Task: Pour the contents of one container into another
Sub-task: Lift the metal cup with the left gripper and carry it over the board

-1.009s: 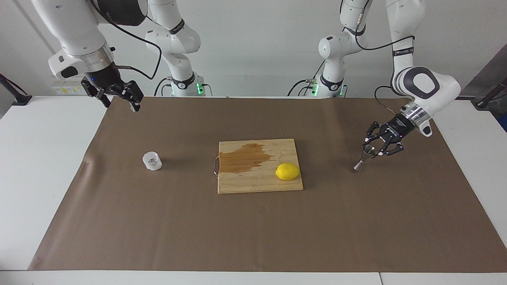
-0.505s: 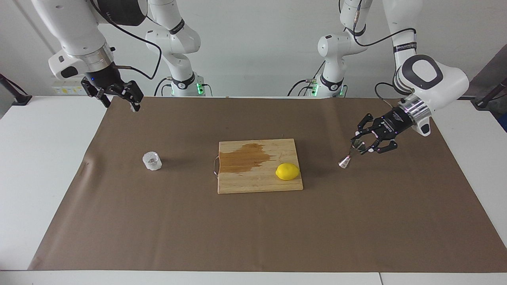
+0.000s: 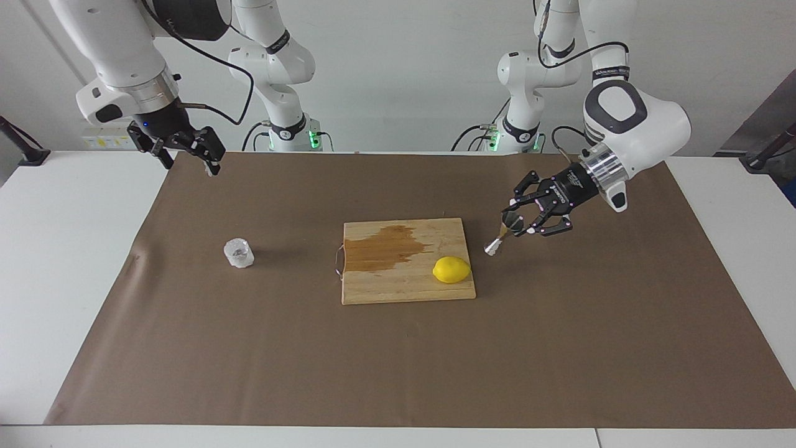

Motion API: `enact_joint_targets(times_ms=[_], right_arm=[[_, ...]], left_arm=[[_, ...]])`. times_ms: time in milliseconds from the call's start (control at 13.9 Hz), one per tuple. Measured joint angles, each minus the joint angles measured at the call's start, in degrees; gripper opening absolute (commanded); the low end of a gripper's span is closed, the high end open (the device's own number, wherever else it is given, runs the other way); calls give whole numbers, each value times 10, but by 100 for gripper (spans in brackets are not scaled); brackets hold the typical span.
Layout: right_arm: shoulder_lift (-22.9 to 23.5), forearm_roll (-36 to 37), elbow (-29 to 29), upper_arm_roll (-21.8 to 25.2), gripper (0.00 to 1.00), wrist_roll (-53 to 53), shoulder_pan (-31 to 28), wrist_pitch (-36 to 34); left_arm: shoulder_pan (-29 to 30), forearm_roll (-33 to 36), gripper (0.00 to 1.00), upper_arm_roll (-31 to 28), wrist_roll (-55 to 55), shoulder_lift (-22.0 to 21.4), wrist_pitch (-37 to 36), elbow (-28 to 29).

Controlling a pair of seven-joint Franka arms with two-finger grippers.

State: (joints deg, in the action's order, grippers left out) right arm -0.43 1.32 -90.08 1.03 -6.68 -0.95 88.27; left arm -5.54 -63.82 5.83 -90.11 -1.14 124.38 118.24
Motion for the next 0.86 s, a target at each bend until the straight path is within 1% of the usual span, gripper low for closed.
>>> enact_joint_targets(times_ms=[72, 216, 432, 577, 721, 865], right_arm=[[0, 0, 0, 0, 100, 0, 0, 0], [0, 0, 0, 0, 100, 0, 0, 0], [0, 0, 0, 0, 100, 0, 0, 0], [0, 0, 0, 0, 100, 0, 0, 0], [0, 0, 0, 0, 100, 0, 0, 0], [0, 0, 0, 0, 100, 0, 0, 0]], left_arm=[[-29, 0, 0, 1, -22, 0, 28, 0], [-100, 0, 0, 4, -64, 0, 116, 4], [-231, -3, 0, 7, -122, 6, 299, 34], [-307, -26, 0, 8, -158, 20, 401, 53], [-360, -76, 0, 8, -161, 44, 482, 55], [-382, -91, 0, 8, -161, 73, 512, 45]])
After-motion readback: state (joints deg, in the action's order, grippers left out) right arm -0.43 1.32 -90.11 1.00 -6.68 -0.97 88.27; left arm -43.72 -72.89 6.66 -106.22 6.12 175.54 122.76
